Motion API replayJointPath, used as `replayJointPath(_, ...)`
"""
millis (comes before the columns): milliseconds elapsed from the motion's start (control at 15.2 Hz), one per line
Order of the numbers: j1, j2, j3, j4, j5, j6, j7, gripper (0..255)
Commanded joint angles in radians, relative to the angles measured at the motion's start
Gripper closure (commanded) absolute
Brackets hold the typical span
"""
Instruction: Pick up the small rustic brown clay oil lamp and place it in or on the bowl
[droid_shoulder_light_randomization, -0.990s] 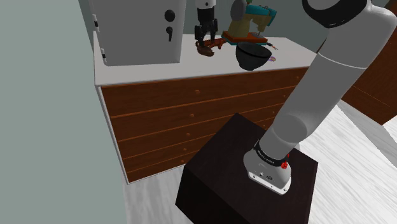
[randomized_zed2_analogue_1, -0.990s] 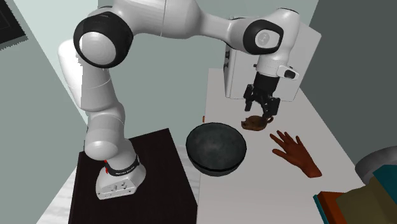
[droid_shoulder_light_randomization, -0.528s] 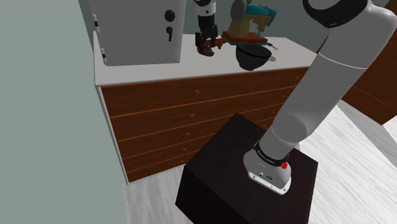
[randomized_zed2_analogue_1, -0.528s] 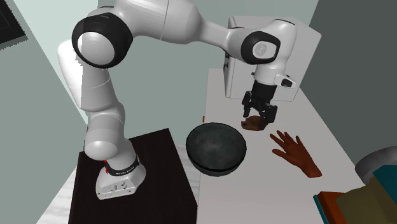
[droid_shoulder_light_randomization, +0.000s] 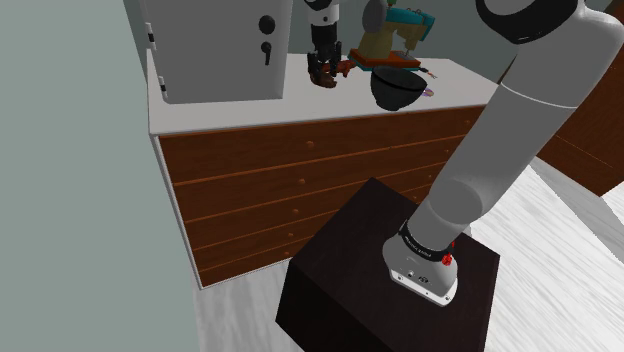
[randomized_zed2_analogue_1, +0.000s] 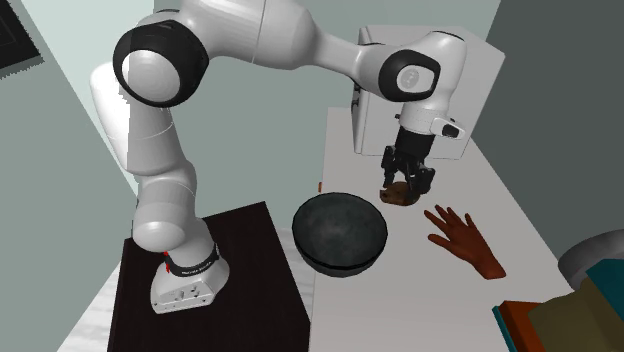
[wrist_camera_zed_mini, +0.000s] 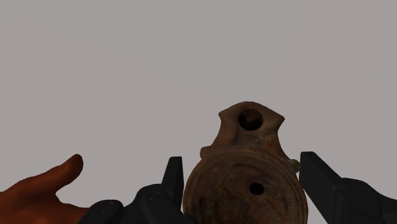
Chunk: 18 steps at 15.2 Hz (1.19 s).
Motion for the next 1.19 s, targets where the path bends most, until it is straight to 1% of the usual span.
replayJointPath(0, 0.000, 0.000, 0.000, 0.000, 0.000, 0.000, 0.000, 255)
replayJointPath(396, 0.000, 0.000, 0.000, 0.000, 0.000, 0.000, 0.000, 255)
replayJointPath(1122, 0.002, -0.011, 0.002, 0.133, 0.003, -0.142, -0.024, 255)
